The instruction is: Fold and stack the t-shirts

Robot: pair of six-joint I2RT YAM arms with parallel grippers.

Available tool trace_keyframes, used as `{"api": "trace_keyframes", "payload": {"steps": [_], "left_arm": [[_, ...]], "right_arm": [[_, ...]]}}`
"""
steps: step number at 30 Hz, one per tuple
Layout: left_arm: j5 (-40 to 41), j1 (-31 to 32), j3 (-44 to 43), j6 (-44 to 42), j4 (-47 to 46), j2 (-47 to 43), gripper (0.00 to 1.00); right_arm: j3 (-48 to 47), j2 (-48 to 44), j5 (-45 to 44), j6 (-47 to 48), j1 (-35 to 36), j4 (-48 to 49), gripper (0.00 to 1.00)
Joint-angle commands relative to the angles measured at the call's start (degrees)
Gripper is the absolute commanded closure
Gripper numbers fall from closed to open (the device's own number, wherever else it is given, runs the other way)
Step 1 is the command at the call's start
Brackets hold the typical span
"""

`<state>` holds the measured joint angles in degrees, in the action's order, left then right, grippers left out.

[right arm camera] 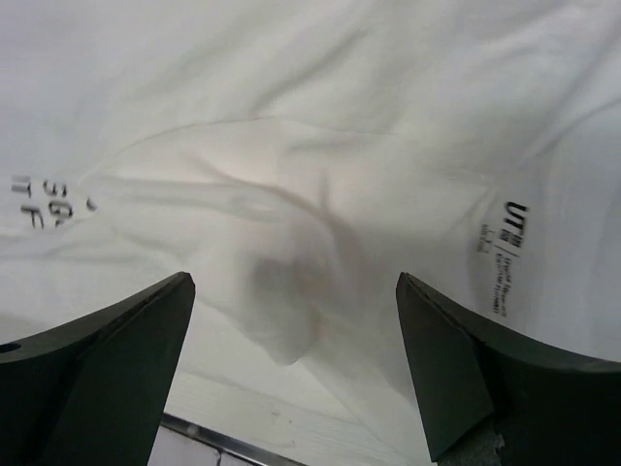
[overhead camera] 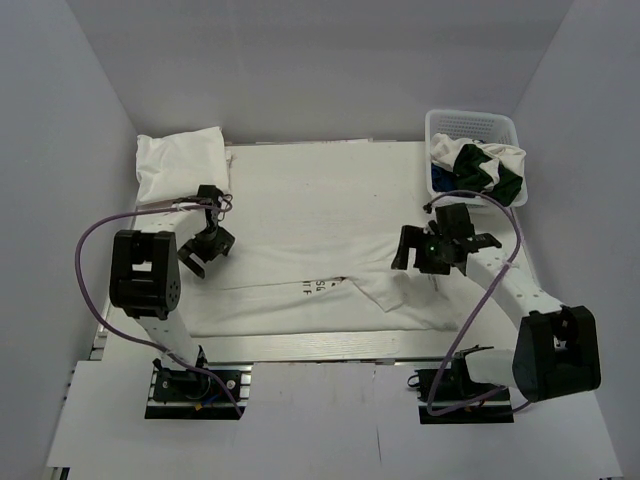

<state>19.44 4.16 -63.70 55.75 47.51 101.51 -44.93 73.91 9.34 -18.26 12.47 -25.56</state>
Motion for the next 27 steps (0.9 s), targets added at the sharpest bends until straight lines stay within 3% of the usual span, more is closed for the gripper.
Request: {"api": "trace_keyframes", "payload": {"steps": [1,6,9,13,16,17,20,27], "left_arm": [[6.0,-1.3,-0.6,0.2,1.0,4.7,0.01],[6.6,-1.3,-3.5,0.7,3.0,4.2,0.01],[6.6,-1.3,-4.9,0.7,4.5,1.6,0.01],[7.7,-0.7,-5.6,-0.5,5.1,-2.6,0.01],[7.7,-0.7,-5.6,-1.2,5.7,-6.4,0.01],[7.7,-0.7,-5.6,-1.2,5.7,-8.1,0.01],[7.7,-0.7,-4.9,-1.9,5.1,-10.2,0.01],[7.2,-0.7,-3.1,-2.5,4.6,-12.0,0.01]], "right_arm": [[-1.3,-2.4,5.3,6.8,4.1,-3.3,0.10],[-3.2,-3.0,3.2,6.6,19.3,-7.7,0.10],[-2.8,-2.3,1.8,6.0,24.0,-7.4,0.10],[-3.0,1.3,-2.0,5.7,27.9,-7.3,0.11],[-3.1,5.1,-4.5,5.0,29.9,-5.5,0.21],[-3.2,5.9,-5.7,4.7,30.2,-5.3,0.30],[-3.4,9.5,-9.1,3.8,30.5,-5.5,0.38],[-2.6,9.8,-16.5,0.2,30.4,-3.4,0.45]]}}
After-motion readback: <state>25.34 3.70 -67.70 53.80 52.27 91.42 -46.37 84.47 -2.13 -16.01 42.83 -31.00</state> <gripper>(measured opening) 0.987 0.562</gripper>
